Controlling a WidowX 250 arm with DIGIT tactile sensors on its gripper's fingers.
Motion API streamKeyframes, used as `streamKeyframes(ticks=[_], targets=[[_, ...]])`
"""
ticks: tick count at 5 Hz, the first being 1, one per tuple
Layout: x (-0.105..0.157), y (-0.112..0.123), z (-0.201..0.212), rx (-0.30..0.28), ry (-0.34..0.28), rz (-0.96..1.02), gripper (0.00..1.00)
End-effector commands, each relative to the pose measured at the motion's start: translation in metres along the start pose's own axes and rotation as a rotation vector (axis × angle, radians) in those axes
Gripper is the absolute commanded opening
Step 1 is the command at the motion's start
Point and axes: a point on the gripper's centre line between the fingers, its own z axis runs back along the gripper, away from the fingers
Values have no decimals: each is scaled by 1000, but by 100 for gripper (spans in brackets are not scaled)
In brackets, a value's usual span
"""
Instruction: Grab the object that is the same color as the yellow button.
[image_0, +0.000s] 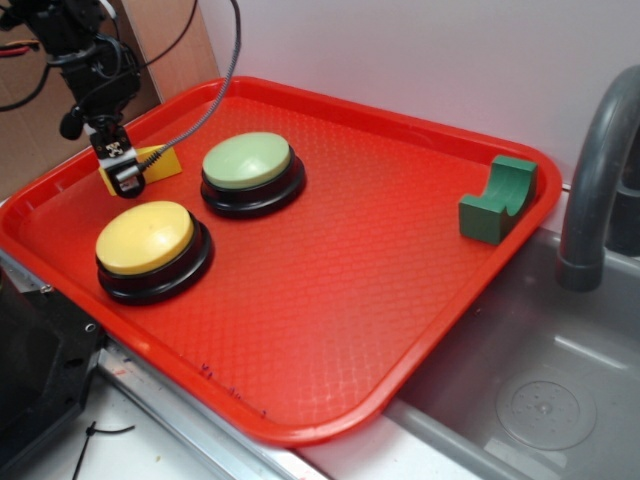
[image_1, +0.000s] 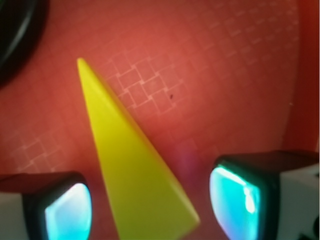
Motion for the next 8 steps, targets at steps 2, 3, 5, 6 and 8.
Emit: streamKeyframes(ticks=[2,3,5,6,8], targets=[[-2,4,0,38,11,39,0],[-3,-1,18,0,32,117,0],[6,-71,111,-61,-51,401,0],[14,-105,144,-147,-128,388,0],[38,-144,174,-136,-130,341,0]])
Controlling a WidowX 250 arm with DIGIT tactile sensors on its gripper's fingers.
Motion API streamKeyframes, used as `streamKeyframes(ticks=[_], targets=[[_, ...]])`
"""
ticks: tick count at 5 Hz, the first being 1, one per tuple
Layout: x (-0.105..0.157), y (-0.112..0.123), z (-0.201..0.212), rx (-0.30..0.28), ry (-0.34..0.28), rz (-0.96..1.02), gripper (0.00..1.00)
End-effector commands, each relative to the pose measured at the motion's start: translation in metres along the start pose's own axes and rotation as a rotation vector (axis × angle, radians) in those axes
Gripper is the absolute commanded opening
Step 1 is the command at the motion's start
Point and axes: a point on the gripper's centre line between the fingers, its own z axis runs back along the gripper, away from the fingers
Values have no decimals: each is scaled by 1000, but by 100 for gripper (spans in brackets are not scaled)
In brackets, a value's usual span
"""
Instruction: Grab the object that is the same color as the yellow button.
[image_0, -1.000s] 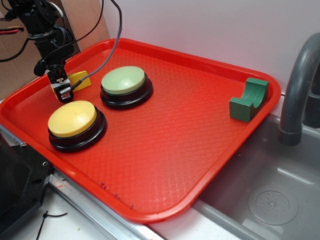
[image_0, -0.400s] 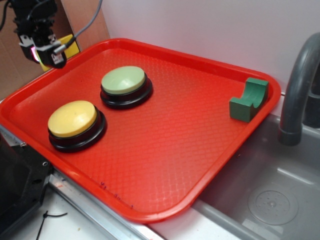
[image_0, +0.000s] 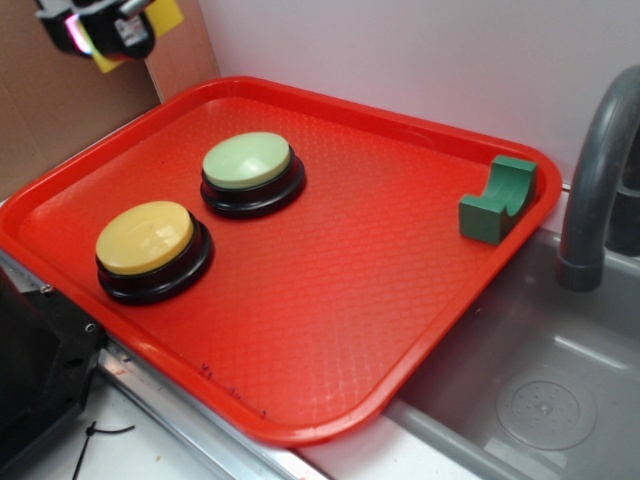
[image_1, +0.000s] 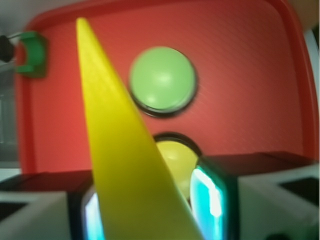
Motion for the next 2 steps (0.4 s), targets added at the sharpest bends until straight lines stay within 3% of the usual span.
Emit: streamKeyframes(ticks=[1,2], targets=[[14,-22,10,88,-30,-6,0],[19,-17,-1,38,50,-91,0]])
